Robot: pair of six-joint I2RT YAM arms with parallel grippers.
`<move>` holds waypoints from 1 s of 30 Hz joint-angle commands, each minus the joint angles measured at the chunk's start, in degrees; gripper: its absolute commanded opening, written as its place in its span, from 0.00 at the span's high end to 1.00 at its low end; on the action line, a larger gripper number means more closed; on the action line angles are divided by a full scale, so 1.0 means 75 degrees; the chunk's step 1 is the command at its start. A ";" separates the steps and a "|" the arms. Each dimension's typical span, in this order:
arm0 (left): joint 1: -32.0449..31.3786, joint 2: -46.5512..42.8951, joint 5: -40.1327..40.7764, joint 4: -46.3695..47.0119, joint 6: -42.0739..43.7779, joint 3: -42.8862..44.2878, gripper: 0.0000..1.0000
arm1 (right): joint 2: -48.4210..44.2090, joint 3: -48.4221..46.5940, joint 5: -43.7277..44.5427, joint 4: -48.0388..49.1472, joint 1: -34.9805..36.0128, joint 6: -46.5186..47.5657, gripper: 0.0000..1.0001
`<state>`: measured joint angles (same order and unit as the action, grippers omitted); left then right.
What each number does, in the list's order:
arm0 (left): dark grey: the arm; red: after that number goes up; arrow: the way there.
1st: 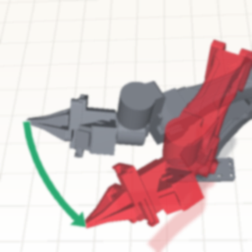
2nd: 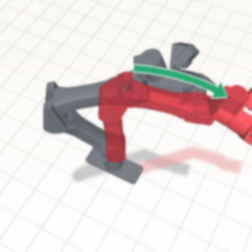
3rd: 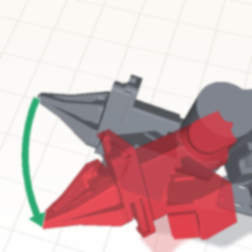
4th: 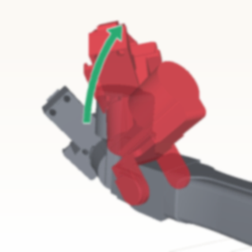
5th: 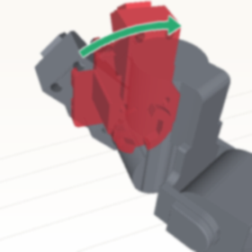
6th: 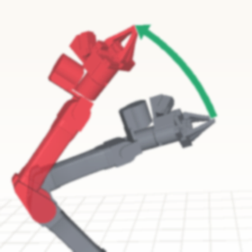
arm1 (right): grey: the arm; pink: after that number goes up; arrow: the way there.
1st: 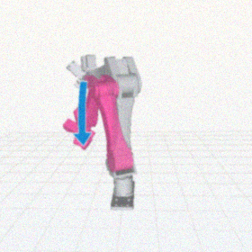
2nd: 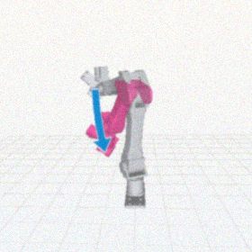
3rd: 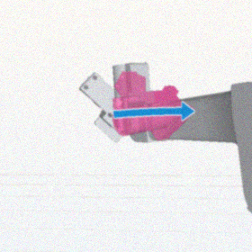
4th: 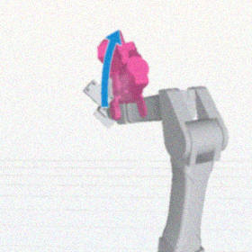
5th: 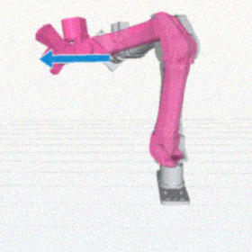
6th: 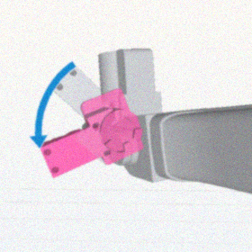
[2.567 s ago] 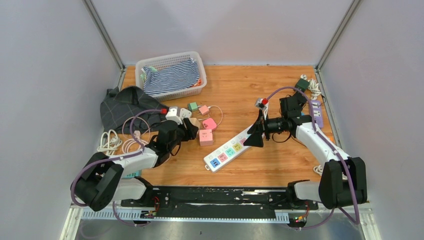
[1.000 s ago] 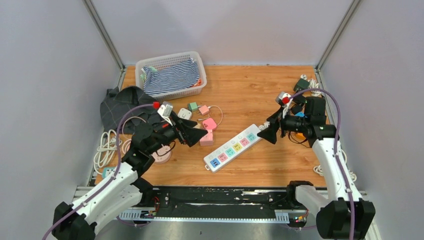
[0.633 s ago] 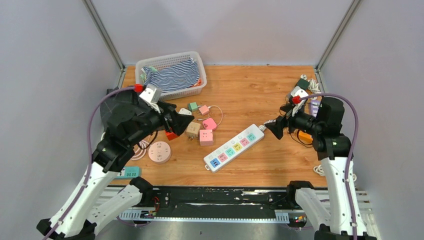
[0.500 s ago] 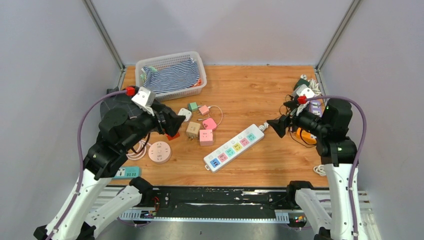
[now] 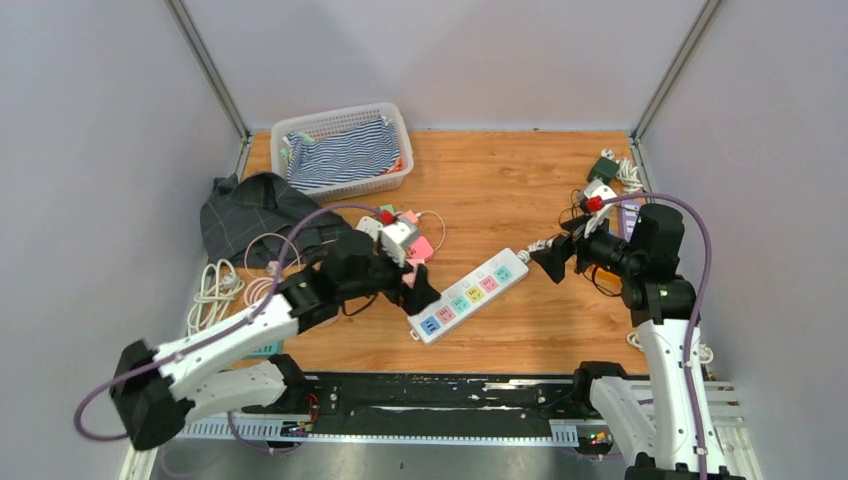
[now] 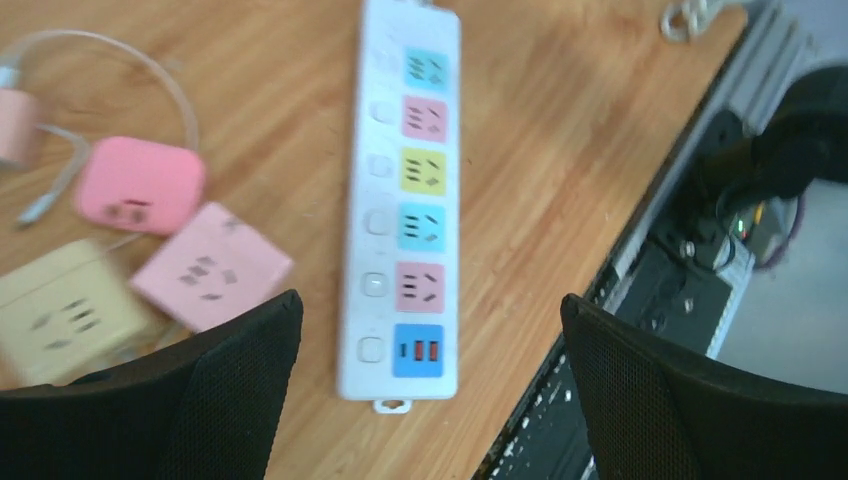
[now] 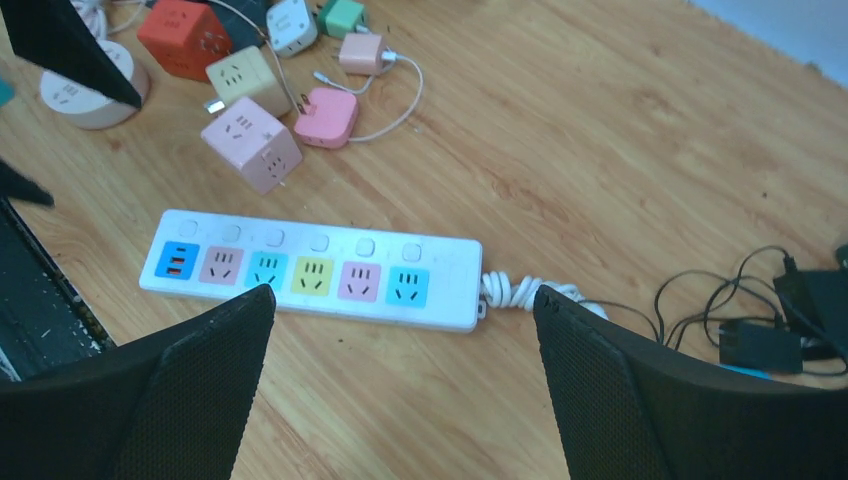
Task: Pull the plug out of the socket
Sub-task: Move the socket to the center of the board.
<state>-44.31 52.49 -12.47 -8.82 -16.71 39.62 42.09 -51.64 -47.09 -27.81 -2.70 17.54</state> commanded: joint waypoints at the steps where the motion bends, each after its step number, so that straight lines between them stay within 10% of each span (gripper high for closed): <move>1: -0.0950 0.2223 0.1016 0.1135 0.0827 0.0862 0.00 | -0.0176 0.0274 0.0650 0.0454 -0.0126 -0.0218 0.00; 13: -0.1432 0.6952 0.1581 0.0110 0.2052 0.3657 0.00 | -0.0257 0.0474 0.1529 0.0509 -0.0144 -0.0291 0.00; 30: -0.1665 0.7963 0.0798 -0.0677 0.2102 0.4246 0.00 | -0.0111 0.0484 0.1525 0.0463 -0.0144 -0.0265 0.00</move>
<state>-56.07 111.13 -5.37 -11.22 -1.85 70.94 41.25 -48.77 -36.32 -24.86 -2.94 16.03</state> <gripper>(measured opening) 0.997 0.999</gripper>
